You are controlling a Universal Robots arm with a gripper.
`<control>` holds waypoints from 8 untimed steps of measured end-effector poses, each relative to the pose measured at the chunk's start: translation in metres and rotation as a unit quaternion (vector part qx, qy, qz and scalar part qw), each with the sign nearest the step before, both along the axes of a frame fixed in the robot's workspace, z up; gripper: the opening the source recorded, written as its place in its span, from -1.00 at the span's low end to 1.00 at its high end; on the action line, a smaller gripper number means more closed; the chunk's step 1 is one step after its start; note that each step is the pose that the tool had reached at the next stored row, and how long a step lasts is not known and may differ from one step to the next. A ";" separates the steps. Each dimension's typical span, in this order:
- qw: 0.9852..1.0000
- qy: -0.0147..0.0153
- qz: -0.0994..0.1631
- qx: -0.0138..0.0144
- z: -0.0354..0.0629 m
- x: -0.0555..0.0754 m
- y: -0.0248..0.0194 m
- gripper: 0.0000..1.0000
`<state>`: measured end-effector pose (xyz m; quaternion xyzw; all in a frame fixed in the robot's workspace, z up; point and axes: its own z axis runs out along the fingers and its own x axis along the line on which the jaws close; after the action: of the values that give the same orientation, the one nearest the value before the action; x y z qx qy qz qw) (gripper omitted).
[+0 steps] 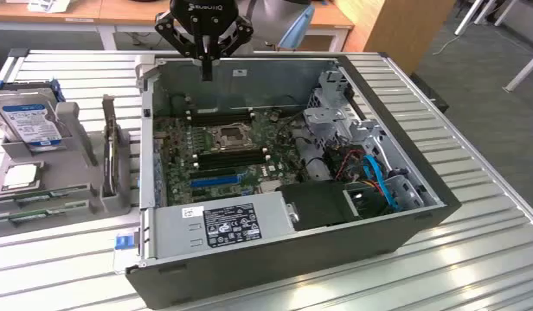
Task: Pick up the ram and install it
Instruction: 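Reach for the ram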
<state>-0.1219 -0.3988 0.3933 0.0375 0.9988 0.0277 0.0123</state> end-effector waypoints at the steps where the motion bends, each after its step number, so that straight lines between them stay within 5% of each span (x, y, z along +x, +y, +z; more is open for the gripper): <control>1: 1.000 0.000 0.000 0.000 0.0000 0.000 0.0000 -0.80; 3: 1.000 0.000 0.000 0.003 0.0000 0.000 0.0000 -0.80; 8: 1.000 0.000 0.000 0.003 0.0000 0.000 0.0000 -0.80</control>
<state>-0.1219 -0.3988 0.3933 0.0375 0.9987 0.0308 0.0122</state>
